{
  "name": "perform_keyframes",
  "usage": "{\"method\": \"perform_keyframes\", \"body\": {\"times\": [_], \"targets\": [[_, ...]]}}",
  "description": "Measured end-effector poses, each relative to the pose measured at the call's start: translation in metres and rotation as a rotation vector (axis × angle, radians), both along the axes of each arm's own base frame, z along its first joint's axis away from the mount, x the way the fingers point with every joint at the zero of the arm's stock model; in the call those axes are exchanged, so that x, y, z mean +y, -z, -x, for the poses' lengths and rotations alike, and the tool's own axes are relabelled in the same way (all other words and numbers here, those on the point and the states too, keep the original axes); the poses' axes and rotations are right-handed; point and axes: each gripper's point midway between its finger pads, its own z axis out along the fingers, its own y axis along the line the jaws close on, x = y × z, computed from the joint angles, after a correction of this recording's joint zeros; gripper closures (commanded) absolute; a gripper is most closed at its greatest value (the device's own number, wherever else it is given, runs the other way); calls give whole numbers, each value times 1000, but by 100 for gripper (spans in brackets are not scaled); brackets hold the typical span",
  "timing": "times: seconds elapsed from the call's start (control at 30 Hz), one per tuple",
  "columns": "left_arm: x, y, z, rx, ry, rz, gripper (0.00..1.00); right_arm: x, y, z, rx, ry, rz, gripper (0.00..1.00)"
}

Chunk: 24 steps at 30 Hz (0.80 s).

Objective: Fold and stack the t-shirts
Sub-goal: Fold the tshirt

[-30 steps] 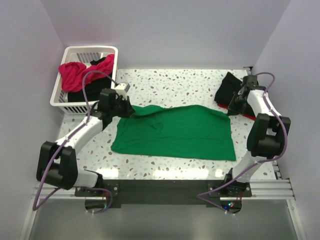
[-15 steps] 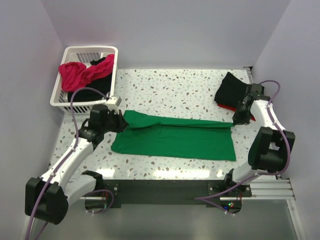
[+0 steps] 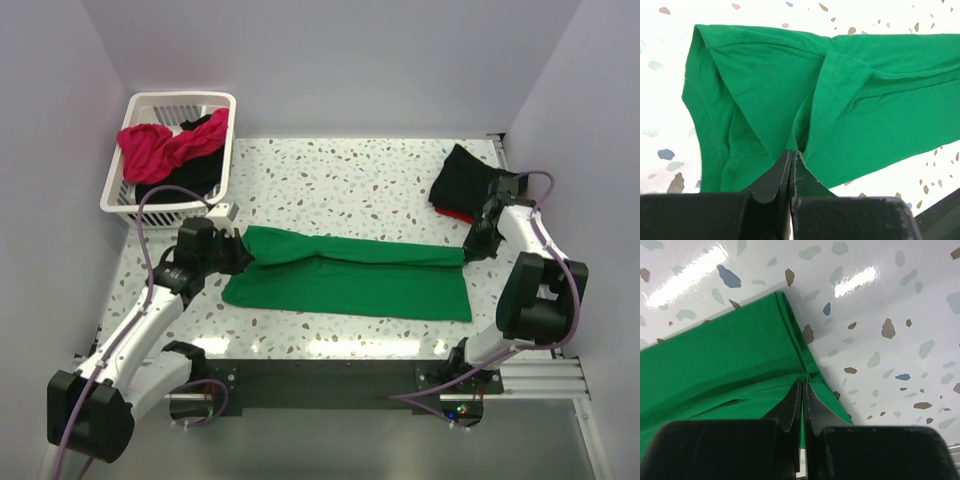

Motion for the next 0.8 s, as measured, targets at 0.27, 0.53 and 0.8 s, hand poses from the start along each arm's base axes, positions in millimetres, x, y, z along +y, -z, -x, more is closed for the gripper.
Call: {"method": "perform_keyframes", "body": {"times": [0.27,0.53,0.8], "targets": [[-4,7,24,112,-25,45,57,2,12,21,73,21,-4,41],[-11,1,44,181,-45,111,43,14,-5,17,12,7,-19,37],[-44,24,-6,263,-13,90,38,65,-6,-1,-37,-114,-102,40]]}}
